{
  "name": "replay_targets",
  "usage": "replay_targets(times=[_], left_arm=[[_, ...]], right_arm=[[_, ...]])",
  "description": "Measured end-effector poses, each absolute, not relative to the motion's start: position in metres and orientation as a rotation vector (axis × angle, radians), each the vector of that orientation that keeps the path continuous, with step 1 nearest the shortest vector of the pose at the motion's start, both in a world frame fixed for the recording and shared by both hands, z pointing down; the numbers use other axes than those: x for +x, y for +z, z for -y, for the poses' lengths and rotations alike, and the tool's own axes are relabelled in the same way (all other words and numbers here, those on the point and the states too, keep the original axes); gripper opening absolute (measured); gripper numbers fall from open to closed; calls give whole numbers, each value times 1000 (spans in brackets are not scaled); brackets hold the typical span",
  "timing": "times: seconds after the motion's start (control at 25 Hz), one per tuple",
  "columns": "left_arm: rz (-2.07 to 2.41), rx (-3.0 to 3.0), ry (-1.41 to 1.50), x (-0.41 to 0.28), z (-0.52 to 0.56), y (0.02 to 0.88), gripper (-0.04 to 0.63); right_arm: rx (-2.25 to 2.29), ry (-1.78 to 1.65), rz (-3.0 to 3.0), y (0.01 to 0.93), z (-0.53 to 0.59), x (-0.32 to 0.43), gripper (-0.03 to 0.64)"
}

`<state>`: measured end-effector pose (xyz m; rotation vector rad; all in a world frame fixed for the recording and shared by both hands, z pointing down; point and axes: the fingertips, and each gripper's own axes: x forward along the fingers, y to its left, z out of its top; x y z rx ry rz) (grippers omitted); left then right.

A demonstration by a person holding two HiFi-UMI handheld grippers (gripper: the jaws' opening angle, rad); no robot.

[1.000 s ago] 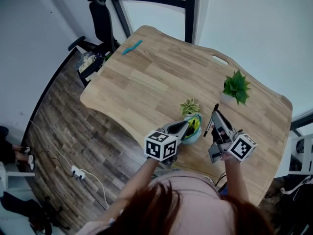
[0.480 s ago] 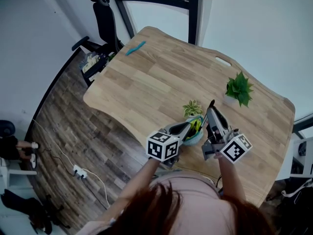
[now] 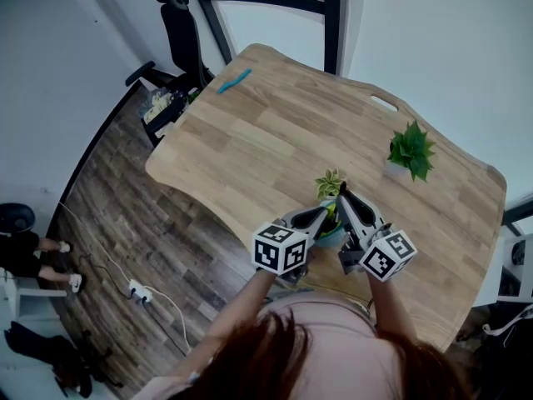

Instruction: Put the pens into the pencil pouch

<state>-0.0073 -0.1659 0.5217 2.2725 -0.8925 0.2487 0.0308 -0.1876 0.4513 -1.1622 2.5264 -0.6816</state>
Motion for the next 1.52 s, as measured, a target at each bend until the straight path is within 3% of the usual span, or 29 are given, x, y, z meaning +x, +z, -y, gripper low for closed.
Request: replay_targets(times=[0.64,1.52], left_arm=[[912,2274,240,-10,170,523,14],[1121,2342,166,-37,182,500,15]], right_arm=[[-1268,-599,-2895,491,159,14,51],[-1374,-634,-2615,451,170,56,38]])
